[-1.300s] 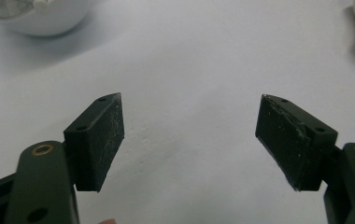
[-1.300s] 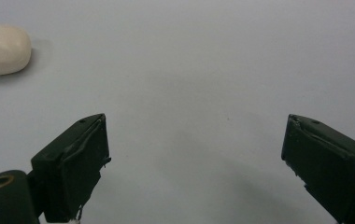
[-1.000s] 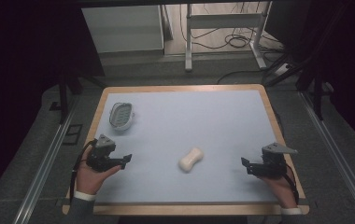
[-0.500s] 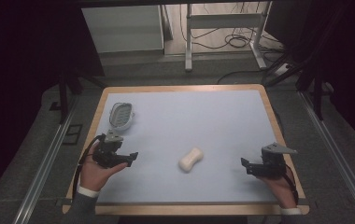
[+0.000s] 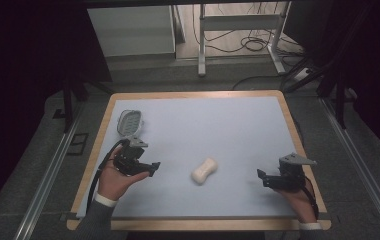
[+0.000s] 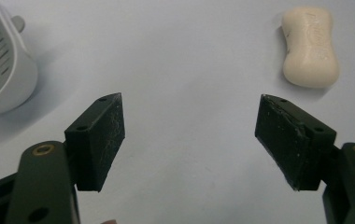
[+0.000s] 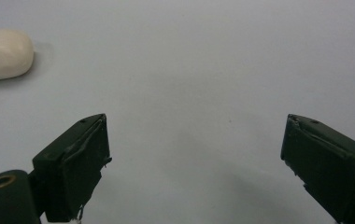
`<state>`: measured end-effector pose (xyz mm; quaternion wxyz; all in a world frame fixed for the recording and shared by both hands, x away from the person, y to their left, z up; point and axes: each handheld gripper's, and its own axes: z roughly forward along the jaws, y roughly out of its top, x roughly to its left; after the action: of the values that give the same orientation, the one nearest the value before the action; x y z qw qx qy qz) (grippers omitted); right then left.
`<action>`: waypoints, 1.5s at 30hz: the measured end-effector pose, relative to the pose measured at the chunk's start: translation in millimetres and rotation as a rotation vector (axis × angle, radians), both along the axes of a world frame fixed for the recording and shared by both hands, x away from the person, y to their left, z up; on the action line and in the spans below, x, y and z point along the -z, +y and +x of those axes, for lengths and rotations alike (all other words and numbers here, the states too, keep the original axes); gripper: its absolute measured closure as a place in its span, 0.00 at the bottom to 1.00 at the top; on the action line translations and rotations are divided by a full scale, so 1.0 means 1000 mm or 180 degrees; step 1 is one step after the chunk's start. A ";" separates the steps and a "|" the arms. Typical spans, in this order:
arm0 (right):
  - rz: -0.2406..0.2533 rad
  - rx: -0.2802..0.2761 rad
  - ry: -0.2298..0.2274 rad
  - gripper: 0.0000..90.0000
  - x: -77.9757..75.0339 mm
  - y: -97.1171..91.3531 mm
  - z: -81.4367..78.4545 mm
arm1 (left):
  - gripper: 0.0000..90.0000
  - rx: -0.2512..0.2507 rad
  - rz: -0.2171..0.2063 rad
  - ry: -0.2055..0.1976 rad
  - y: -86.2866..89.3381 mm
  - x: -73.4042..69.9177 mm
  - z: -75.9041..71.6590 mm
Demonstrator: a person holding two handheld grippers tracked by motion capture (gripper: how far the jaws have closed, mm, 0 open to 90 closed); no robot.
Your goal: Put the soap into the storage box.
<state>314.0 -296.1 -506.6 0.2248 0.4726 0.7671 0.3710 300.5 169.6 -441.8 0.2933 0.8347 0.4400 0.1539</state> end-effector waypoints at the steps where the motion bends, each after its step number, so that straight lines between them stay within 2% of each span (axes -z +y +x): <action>1: 0.0001 0.0011 0.0002 0.09 0.000 -0.001 0.000 | 0.27 0.0012 0.0000 0.0006 -0.002 0.000 0.001; 10: -0.0035 0.0016 0.0011 0.09 0.002 -0.001 0.001 | 0.27 0.0131 0.0042 0.0048 -0.017 0.004 0.006; 21: -0.0052 0.0023 0.0027 0.09 0.004 0.000 0.001 | 0.27 0.0251 0.0001 0.0095 -0.033 0.010 0.011; 30: -0.0041 0.0037 0.0027 0.09 0.004 -0.001 0.001 | 0.27 0.0424 -0.0019 0.0154 -0.056 0.013 0.017; 45: -0.0040 0.0065 0.0032 0.09 0.005 -0.003 0.002 | 0.27 0.0545 -0.0059 0.0197 -0.081 0.019 0.020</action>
<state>315.5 -299.5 -511.2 0.2277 0.4809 0.7657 0.3614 320.7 88.6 -460.9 0.2994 0.8708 0.3773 0.0983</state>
